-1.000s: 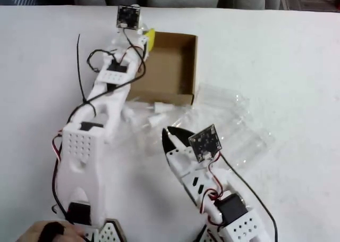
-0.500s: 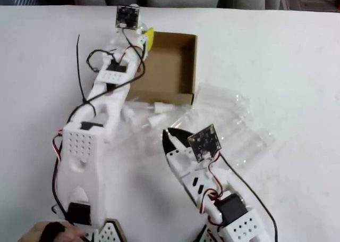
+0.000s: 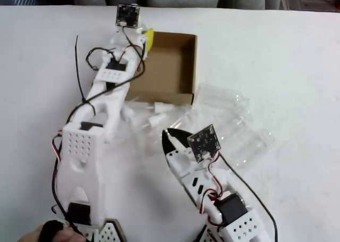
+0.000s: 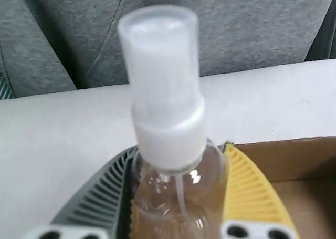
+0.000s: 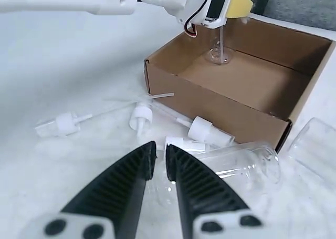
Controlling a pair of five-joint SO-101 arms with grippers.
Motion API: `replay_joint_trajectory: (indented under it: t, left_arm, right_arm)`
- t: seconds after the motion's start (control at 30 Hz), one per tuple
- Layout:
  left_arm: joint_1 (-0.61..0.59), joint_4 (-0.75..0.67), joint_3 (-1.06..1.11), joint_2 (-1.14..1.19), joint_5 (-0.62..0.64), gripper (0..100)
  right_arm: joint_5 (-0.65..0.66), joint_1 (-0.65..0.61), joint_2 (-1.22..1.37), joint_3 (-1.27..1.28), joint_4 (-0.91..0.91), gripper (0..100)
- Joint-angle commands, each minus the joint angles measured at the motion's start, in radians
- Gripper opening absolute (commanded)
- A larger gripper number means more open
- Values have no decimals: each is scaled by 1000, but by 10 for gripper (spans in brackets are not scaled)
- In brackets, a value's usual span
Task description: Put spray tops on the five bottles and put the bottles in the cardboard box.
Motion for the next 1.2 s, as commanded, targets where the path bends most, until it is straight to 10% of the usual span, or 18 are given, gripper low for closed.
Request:
replay_joint_trajectory:
  t: [0.0,1.17]
  left_arm:
    - [-13,28,-41,-18,-5,162]
    - [-24,23,-34,-22,32,347]
  right_arm:
    - [12,-8,-1,3,5,15]
    - [12,-8,-1,3,8,15]
